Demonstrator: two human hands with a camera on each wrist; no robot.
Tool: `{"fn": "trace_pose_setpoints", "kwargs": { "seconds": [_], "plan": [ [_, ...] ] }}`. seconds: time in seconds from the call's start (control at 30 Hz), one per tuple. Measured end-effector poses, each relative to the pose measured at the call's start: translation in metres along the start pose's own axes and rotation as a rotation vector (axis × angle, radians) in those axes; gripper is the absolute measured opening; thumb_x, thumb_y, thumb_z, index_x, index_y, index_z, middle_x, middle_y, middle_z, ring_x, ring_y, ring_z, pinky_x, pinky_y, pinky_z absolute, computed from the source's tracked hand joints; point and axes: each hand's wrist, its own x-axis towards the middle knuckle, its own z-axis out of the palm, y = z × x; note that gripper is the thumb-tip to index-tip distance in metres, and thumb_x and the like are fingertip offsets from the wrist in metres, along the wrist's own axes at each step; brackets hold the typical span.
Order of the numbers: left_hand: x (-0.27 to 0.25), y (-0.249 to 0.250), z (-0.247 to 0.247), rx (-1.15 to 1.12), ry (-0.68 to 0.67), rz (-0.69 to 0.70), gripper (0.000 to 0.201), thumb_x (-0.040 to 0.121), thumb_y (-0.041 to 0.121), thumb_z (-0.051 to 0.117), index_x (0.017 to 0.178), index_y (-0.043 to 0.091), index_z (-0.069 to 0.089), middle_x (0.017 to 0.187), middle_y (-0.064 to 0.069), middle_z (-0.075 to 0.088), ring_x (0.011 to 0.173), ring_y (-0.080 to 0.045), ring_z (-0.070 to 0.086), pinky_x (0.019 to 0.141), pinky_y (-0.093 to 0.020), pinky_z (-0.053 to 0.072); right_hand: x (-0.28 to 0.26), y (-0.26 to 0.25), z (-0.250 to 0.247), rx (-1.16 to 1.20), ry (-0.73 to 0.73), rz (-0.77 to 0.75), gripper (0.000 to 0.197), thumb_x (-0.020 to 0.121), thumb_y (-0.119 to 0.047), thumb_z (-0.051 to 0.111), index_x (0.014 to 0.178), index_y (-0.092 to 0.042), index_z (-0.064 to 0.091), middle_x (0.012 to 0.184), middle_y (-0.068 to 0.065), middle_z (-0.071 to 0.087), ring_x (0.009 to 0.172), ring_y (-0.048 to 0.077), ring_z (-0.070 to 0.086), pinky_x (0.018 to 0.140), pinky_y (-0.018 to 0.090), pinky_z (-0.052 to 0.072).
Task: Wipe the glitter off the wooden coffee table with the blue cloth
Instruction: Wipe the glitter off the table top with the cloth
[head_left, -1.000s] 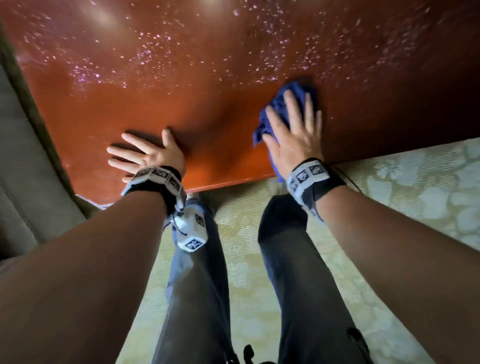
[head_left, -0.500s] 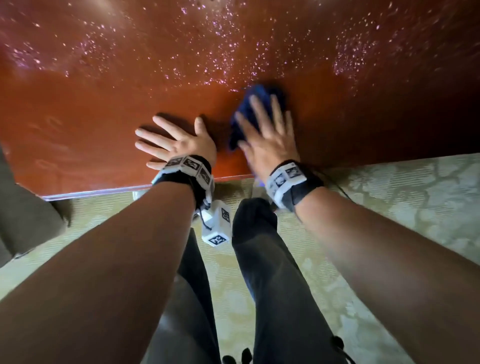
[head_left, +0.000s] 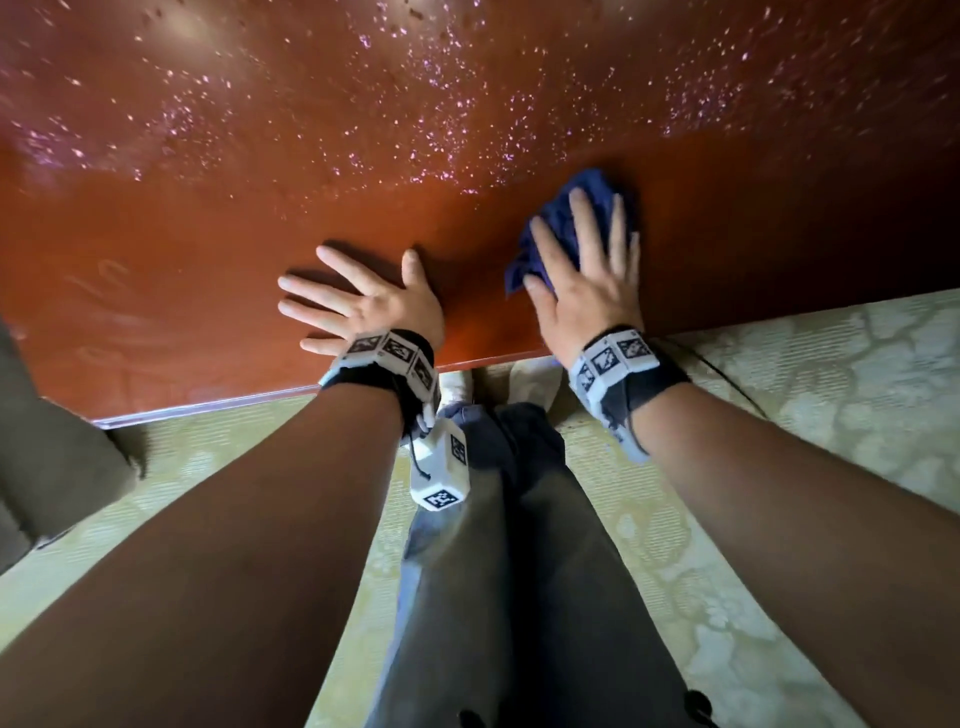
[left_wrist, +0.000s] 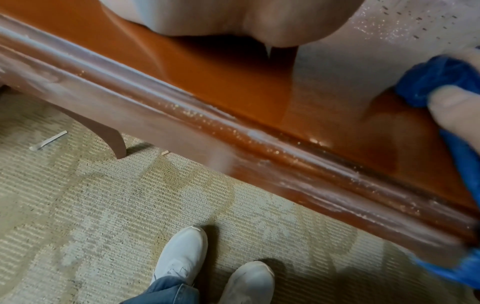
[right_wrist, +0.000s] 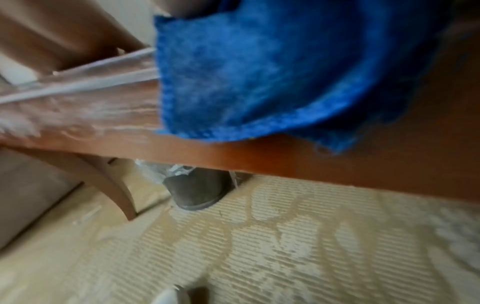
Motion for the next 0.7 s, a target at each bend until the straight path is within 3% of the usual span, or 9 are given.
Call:
{"fn": "trace_pose_setpoints", "kwargs": {
  "seconds": [0.07,0.17,0.27,0.47,0.57,0.7],
  "plan": [
    [0.000,-0.003,0.001,0.008,0.002,0.022,0.087,0.091,0.070,0.028,0.155,0.018,-0.002,0.157,-0.026,-0.010,0.145,-0.044,-0.009,0.113,-0.063,0.006,0.004,0.020,-0.004,-0.008,0.023,0.043,0.054,0.089,-0.044,0.048,0.139,-0.026,0.043,0.154,0.010,0.025,0.140,0.043,0.017,0.108,0.061,0.019],
    [0.001,-0.005,0.003,0.005,-0.003,0.039,0.090,0.089,0.073,0.027,0.155,0.018,-0.001,0.157,-0.027,-0.010,0.144,-0.044,-0.009,0.113,-0.064,0.006,0.016,0.047,-0.012,-0.016,0.090,0.265,0.055,0.092,-0.047,0.039,0.142,-0.023,0.039,0.154,0.014,0.023,0.140,0.045,0.017,0.108,0.061,0.022],
    [0.002,-0.007,0.005,-0.012,-0.004,0.045,0.091,0.089,0.075,0.025,0.155,0.018,-0.001,0.157,-0.027,-0.010,0.144,-0.045,-0.009,0.112,-0.064,0.006,0.021,0.027,-0.011,-0.044,0.092,0.409,0.056,0.093,-0.049,0.034,0.144,-0.025,0.035,0.155,0.014,0.018,0.140,0.044,0.012,0.109,0.061,0.020],
    [0.001,-0.008,0.005,-0.033,0.020,0.061,0.092,0.088,0.075,0.028,0.155,0.017,0.002,0.157,-0.028,-0.006,0.144,-0.046,-0.007,0.111,-0.064,0.005,0.003,-0.031,0.007,-0.040,0.008,0.162,0.054,0.088,-0.045,0.045,0.140,-0.028,0.041,0.154,0.013,0.023,0.139,0.046,0.014,0.109,0.061,0.015],
    [0.002,-0.009,0.008,-0.026,0.039,0.069,0.091,0.089,0.074,0.028,0.155,0.017,0.002,0.157,-0.028,-0.007,0.144,-0.045,-0.007,0.111,-0.064,0.005,0.003,-0.027,0.005,-0.039,0.007,0.142,0.054,0.089,-0.046,0.045,0.140,-0.029,0.040,0.155,0.012,0.021,0.140,0.045,0.013,0.110,0.061,0.016],
    [0.003,-0.012,0.015,-0.009,0.091,0.079,0.090,0.089,0.073,0.025,0.155,0.016,0.003,0.157,-0.028,-0.006,0.145,-0.045,-0.006,0.112,-0.064,0.004,0.003,-0.008,-0.001,-0.026,-0.033,0.008,0.054,0.089,-0.046,0.046,0.140,-0.031,0.040,0.155,0.008,0.022,0.141,0.041,0.014,0.110,0.059,0.016]
  ]
}}
